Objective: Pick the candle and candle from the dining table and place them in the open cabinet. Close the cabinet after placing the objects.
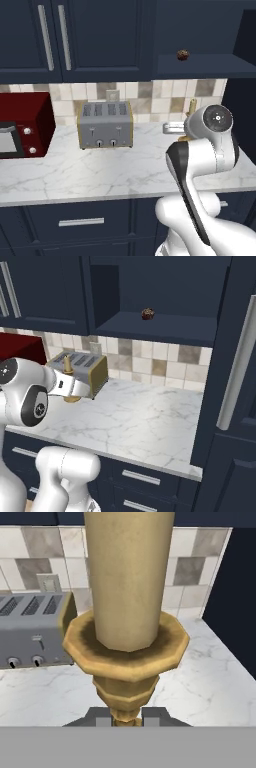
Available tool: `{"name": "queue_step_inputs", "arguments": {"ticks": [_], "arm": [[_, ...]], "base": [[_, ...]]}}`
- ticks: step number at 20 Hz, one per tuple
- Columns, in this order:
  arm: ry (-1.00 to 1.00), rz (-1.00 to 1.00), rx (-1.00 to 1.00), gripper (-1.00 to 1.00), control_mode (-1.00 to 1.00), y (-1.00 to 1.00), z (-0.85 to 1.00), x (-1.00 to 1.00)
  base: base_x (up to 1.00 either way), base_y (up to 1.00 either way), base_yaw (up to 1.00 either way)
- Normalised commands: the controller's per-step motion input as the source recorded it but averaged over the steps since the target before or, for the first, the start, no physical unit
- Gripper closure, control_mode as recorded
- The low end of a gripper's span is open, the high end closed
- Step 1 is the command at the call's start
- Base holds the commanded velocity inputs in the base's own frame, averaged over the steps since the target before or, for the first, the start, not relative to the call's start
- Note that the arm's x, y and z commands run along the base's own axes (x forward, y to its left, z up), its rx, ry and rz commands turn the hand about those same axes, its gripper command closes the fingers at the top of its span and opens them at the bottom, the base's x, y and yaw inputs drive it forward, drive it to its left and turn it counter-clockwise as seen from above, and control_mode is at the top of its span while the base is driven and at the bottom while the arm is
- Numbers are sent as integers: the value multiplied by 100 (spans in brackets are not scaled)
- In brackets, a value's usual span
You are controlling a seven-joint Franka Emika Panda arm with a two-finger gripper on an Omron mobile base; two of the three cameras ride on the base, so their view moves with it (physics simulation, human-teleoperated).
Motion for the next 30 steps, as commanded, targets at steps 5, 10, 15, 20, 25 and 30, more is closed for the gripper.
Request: {"name": "queue_step_inputs", "arguments": {"ticks": [5, 10, 15, 20, 25, 30], "arm": [[0, 0, 5, 100, -100, -62, 28, 25], [0, 0, 1, 100, -100, -58, 34, 1], [0, 0, 0, 100, -100, -41, 34, 0], [-1, 0, -1, 100, -100, -38, 36, 0], [-3, 0, -3, 100, -100, -28, 22, 0], [0, 0, -2, 100, -100, -39, 28, 0]], "base": [[0, 0, 0], [0, 0, 0], [0, 0, 0], [0, 0, 0], [0, 0, 0], [0, 0, 0]]}}
